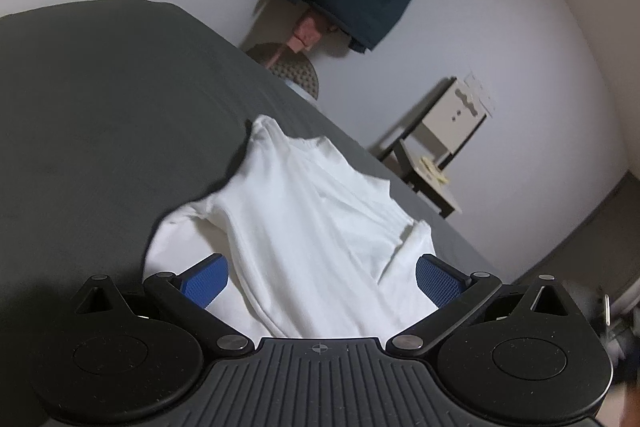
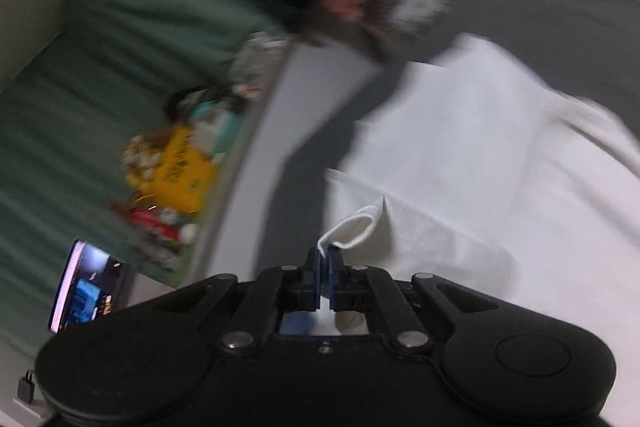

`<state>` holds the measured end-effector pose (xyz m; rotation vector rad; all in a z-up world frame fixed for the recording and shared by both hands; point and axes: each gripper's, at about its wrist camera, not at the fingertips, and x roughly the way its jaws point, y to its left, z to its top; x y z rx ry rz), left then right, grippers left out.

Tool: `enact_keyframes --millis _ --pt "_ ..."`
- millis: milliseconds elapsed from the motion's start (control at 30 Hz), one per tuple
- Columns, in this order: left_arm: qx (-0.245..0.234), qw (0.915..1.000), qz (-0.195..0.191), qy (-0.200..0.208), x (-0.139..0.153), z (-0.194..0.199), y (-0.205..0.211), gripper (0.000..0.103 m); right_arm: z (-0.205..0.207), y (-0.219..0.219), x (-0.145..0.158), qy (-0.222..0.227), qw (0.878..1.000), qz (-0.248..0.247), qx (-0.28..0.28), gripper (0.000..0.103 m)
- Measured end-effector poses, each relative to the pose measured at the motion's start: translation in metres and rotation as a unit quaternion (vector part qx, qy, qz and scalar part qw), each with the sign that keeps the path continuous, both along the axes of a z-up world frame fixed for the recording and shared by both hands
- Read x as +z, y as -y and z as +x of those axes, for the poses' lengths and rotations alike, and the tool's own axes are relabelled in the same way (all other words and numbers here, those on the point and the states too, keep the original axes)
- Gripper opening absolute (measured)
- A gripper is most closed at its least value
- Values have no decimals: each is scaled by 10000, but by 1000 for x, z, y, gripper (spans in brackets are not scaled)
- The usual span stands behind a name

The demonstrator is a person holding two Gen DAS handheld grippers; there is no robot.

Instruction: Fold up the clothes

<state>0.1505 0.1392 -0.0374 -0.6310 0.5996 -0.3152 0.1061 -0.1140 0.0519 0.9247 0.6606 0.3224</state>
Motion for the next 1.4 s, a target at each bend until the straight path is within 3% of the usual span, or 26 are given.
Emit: enact_keyframes --millis 233,333,400,500,600,700,800,933,1167,1233,1267,1400 --pt "366 9992 -159 -28 -6 3 -16 103 146 -69 11 -34 9971 -605 451 4" --pt "411 9990 -129 -88 -12 6 -18 103 160 -76 -24 -666 9925 -783 668 10" --pt "416 9990 -118 -144 -15 9 -18 103 158 -74 -47 -1085 9878 -827 753 19" --pt "373 9991 -130 -145 -14 11 -16 103 115 -32 -53 -930 9931 -435 571 27" --pt "338 9993 -128 -62 -9 10 -14 103 57 12 -59 -1058 9927 -463 357 29" --pt "327 9994 -120 -30 -7 8 -13 103 -9 26 -79 -1444 9889 -191 299 28" --pt "330 9994 -131 -36 -7 7 -14 103 -46 9 -93 -1700 9836 241 557 28" --pt "333 9993 -146 -44 -6 5 -14 103 -63 -39 -101 -1667 9773 751 1066 28" --pt "315 9993 -164 -86 -9 7 -13 103 -67 -82 -116 -2028 9720 508 1069 28" --pt "279 9994 -173 -82 -9 7 -12 103 -75 -83 -122 -2027 9724 545 1018 21" --pt "268 9995 -163 -76 -9 7 -12 103 -78 -82 -126 -2019 9727 603 968 9" --pt "249 9995 -161 -71 -9 8 -11 103 -90 -86 -130 -1896 9755 763 814 4"
